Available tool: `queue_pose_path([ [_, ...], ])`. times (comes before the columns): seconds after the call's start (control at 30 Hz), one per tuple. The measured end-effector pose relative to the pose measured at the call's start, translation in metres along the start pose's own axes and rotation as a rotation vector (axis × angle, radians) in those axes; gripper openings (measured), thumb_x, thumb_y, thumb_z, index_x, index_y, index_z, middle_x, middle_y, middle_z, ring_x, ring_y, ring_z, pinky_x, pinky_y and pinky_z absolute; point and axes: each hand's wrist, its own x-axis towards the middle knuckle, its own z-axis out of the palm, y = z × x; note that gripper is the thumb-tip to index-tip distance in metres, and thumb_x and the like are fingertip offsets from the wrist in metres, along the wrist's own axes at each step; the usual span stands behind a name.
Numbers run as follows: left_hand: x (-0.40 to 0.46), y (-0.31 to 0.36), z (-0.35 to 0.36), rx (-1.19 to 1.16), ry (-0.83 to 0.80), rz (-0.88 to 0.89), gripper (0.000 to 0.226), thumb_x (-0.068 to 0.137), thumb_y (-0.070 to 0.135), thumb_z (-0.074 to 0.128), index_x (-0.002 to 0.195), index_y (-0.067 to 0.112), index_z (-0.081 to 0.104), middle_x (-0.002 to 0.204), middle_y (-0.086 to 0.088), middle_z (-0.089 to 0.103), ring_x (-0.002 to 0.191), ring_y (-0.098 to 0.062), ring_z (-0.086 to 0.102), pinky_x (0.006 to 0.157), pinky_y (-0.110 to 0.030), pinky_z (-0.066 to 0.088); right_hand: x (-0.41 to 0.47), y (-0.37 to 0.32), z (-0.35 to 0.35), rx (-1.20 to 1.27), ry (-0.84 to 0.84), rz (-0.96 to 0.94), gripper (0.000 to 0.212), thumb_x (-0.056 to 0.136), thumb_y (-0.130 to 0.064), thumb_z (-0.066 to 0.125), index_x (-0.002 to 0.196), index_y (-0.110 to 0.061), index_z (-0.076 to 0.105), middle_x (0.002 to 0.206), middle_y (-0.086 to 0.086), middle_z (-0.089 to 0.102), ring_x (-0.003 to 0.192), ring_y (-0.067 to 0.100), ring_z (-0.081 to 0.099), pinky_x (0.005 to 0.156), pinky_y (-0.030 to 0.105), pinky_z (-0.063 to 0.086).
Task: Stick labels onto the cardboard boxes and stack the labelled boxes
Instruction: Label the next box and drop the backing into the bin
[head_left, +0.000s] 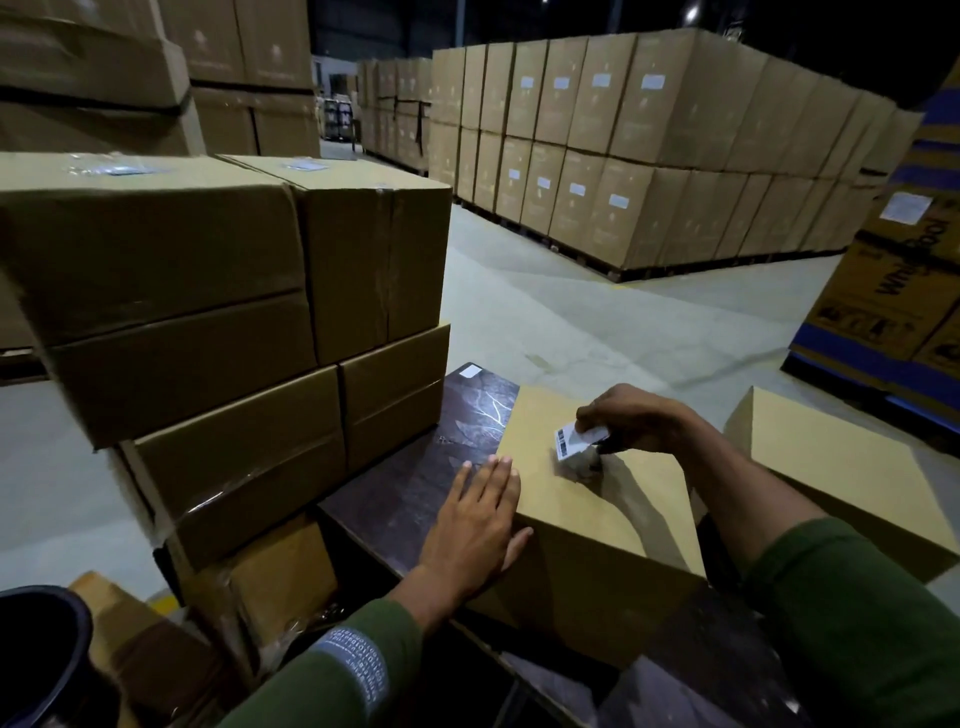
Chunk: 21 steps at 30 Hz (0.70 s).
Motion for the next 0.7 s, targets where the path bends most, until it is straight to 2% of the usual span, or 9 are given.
queue_pose_path([
  [0.13,0.001,0.001,0.000,-0.008,-0.003,-0.001,0.070,0.094,0.055,0.036,0.140,0.004,0.048,0.147,-0.018,0.046,0.139,-0.032,0.039,0.112,-0.053,0.034,-0.008,-0.003,-0.011,0.040,0.005,-0.025,0.022,0.081,-0.015,0.074,0.086,0.006,0.067,0.094,0.024,0.071,0.078,0.026,0.060,0.073,0.038,0.054],
  [0.3,0.001,0.000,0.001,-0.021,-0.003,-0.005,0.070,0.093,0.055,0.037,0.140,0.005,0.049,0.147,-0.017,0.046,0.140,-0.031,0.039,0.111,-0.053,0.035,-0.020,-0.001,-0.016,0.059,-0.016,-0.070,0.009,0.085,-0.005,0.069,0.088,0.004,0.069,0.082,0.016,0.068,0.073,0.024,0.059,0.074,0.037,0.048],
  [0.4,0.001,0.000,0.000,-0.024,-0.001,-0.010,0.069,0.093,0.055,0.038,0.139,0.005,0.050,0.146,-0.017,0.047,0.139,-0.031,0.040,0.110,-0.053,0.036,-0.025,0.005,-0.016,0.081,-0.016,-0.129,0.006,0.087,-0.005,0.070,0.086,0.000,0.070,0.085,0.017,0.067,0.078,0.026,0.059,0.074,0.038,0.048],
  [0.57,0.000,0.003,0.000,-0.020,0.001,-0.021,0.070,0.093,0.056,0.038,0.139,0.005,0.050,0.147,-0.017,0.047,0.139,-0.031,0.040,0.111,-0.053,0.036,-0.029,0.026,-0.004,0.254,0.070,-0.229,0.015,0.083,-0.016,0.076,0.083,-0.008,0.063,0.086,0.016,0.060,0.084,0.025,0.053,0.082,0.038,0.046],
  [0.63,0.000,0.003,0.000,-0.017,-0.003,-0.024,0.070,0.093,0.056,0.039,0.140,0.005,0.049,0.147,-0.017,0.046,0.139,-0.030,0.040,0.111,-0.053,0.036,-0.028,0.037,0.006,0.285,0.074,-0.274,0.028,0.081,-0.028,0.076,0.088,-0.008,0.058,0.084,0.015,0.055,0.082,0.025,0.048,0.081,0.040,0.041],
  [0.7,-0.001,0.003,-0.001,-0.017,-0.008,-0.023,0.070,0.093,0.056,0.038,0.140,0.005,0.050,0.147,-0.017,0.046,0.139,-0.030,0.040,0.110,-0.053,0.036,-0.029,0.046,0.020,0.273,0.104,-0.300,0.027,0.087,-0.029,0.071,0.088,-0.007,0.056,0.081,0.016,0.060,0.079,0.025,0.052,0.077,0.040,0.041],
])
